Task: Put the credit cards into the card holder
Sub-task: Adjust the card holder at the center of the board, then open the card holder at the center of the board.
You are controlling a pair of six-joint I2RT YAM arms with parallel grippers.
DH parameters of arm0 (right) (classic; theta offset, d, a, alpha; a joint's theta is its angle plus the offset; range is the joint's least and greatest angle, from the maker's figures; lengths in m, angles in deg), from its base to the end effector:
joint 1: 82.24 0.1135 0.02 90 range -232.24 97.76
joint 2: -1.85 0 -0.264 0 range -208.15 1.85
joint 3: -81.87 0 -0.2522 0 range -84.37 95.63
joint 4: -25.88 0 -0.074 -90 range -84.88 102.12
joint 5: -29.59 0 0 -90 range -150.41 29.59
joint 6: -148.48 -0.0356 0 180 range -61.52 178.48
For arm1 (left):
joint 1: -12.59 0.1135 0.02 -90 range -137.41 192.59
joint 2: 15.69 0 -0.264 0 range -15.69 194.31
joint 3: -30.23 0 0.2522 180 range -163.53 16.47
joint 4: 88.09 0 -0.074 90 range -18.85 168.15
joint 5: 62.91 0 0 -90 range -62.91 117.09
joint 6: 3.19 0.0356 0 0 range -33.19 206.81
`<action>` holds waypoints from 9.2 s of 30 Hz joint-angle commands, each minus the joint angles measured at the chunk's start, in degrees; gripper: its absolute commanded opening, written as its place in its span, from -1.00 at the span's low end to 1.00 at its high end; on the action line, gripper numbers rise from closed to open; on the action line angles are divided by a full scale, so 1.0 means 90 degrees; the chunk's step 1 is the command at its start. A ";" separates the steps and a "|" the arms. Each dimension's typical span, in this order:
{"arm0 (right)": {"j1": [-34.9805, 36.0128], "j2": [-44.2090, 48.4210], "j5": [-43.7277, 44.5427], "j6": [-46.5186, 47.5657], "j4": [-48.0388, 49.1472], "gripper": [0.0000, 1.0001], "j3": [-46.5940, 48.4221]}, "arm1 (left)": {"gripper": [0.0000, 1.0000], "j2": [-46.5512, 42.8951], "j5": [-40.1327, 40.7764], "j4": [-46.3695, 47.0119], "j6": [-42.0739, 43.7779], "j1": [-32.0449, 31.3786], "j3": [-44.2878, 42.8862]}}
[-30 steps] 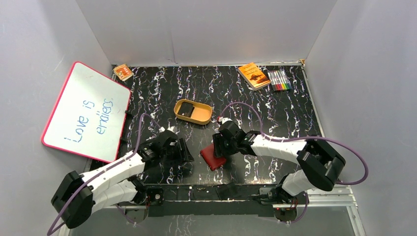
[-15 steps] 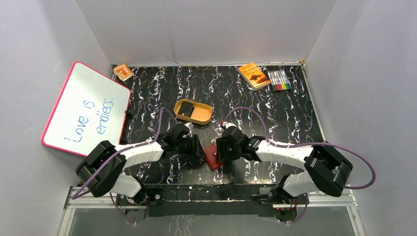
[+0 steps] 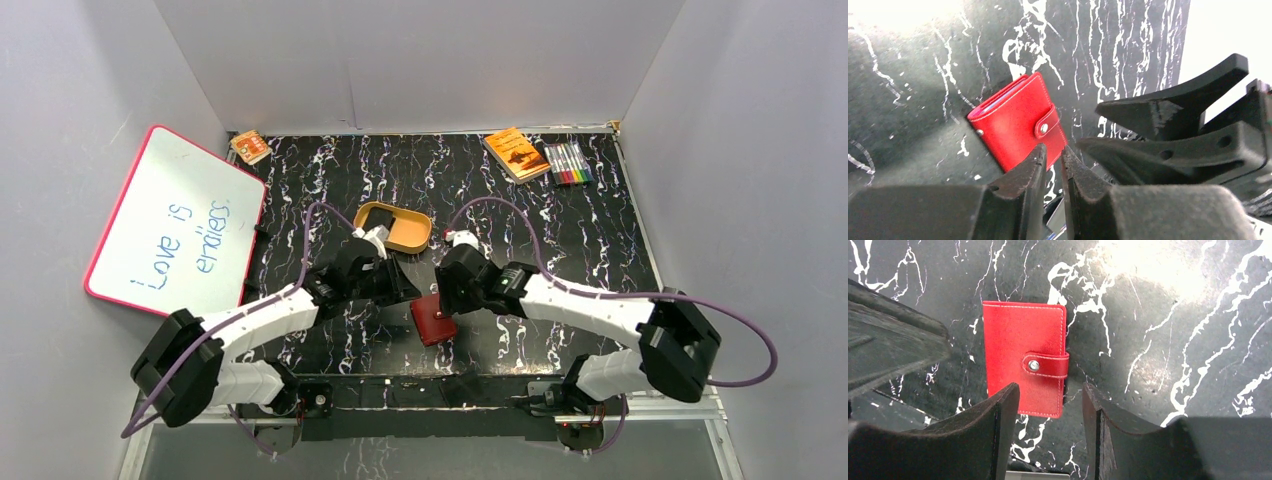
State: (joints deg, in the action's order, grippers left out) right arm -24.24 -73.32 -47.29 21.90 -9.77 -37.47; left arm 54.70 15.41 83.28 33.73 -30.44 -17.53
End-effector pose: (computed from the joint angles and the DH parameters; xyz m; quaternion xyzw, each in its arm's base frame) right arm 0.1479 0.2215 0.2221 -0.1353 0.9250 0.1759 0.3085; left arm 0.1831 -0.1808 0.2087 -0.0262 0.8680 -0.4222 0.2602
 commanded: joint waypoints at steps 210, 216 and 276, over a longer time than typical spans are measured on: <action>0.0685 -0.0888 -0.0871 -0.0630 0.0550 -0.11 0.0419 | -0.67 0.0183 0.0017 -0.0896 -0.0366 -0.0010 0.0258; 0.0679 -0.0916 -0.0221 -0.0813 0.0061 -0.26 0.0118 | -0.26 -0.0056 0.0021 -0.1013 -0.0322 -0.0009 0.0262; 0.0073 0.0793 -0.0265 -0.1512 0.0362 0.18 -0.1436 | -1.00 -0.0632 -0.0091 -0.1800 -0.0351 -0.0007 -0.0226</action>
State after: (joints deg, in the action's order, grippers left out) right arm -22.36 -72.69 -53.78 8.74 -0.52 -49.82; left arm 50.28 13.01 72.31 31.02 -30.54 -15.25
